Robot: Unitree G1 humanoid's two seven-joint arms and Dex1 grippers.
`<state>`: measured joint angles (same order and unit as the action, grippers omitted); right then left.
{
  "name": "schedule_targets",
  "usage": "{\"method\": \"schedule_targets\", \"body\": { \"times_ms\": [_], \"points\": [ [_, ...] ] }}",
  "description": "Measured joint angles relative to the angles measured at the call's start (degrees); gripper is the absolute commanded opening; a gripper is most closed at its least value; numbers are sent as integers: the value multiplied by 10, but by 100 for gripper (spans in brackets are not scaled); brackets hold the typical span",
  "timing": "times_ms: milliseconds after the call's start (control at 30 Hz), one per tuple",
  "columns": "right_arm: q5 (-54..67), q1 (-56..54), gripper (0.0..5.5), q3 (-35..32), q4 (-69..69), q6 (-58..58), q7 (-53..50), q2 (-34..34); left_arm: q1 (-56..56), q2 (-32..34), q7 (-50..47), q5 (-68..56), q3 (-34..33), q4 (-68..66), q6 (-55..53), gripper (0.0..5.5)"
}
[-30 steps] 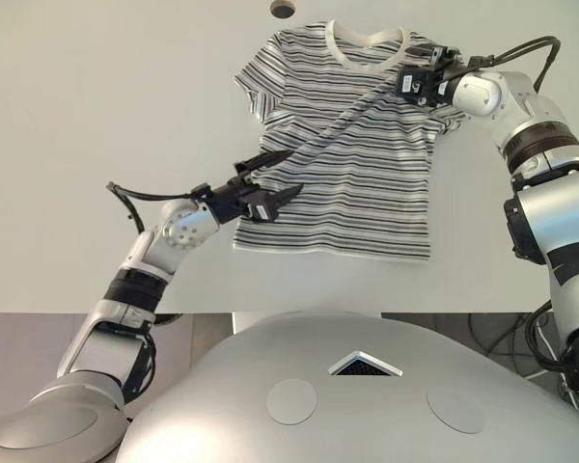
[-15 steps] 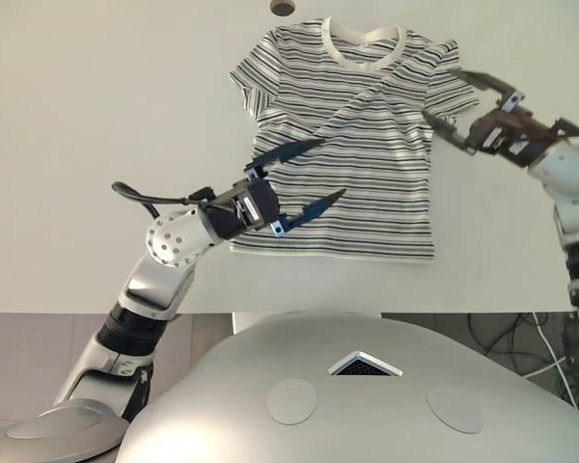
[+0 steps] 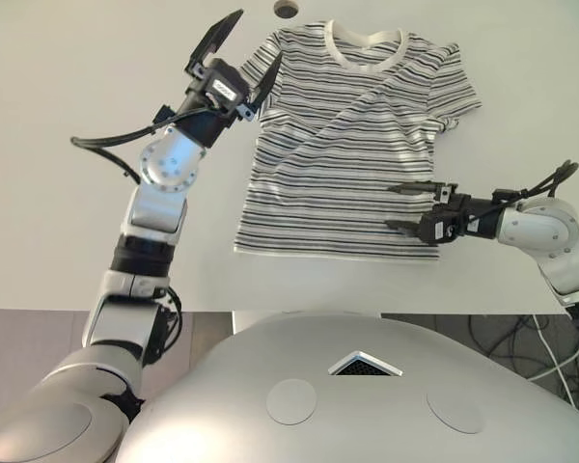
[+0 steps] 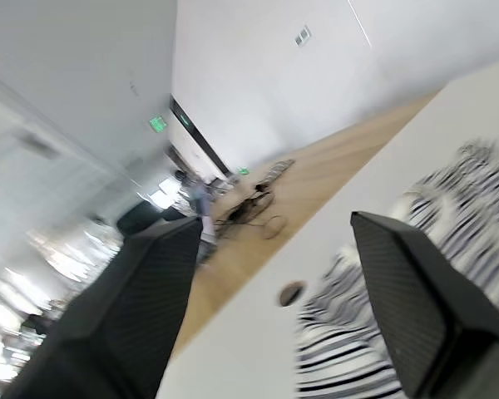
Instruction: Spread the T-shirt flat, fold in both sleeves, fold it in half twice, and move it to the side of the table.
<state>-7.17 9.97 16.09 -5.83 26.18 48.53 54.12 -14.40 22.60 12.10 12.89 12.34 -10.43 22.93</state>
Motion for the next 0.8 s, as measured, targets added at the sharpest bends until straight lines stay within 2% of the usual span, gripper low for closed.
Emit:
{"method": "schedule_targets", "body": {
  "times_ms": [167,300,500,633,733,800],
  "points": [
    [6,86,310,-44,-62,-18,9,71,-130,-23,-94,131,46,-179,69,332],
    [9,113,310,-66,-82,-40,10,86,-201,-64,-151,183,87,-289,115,332],
    [32,126,310,-93,-107,-71,19,84,-264,-93,-207,239,140,-444,154,332],
    [194,153,310,-181,-200,-88,27,61,-271,-92,-250,297,193,-506,186,332],
    [300,229,310,-265,-266,-83,60,51,-271,-45,-299,348,230,-539,192,332],
    [330,238,310,-292,-282,-85,64,35,-269,-26,-313,352,238,-556,194,332]
  ]
}}
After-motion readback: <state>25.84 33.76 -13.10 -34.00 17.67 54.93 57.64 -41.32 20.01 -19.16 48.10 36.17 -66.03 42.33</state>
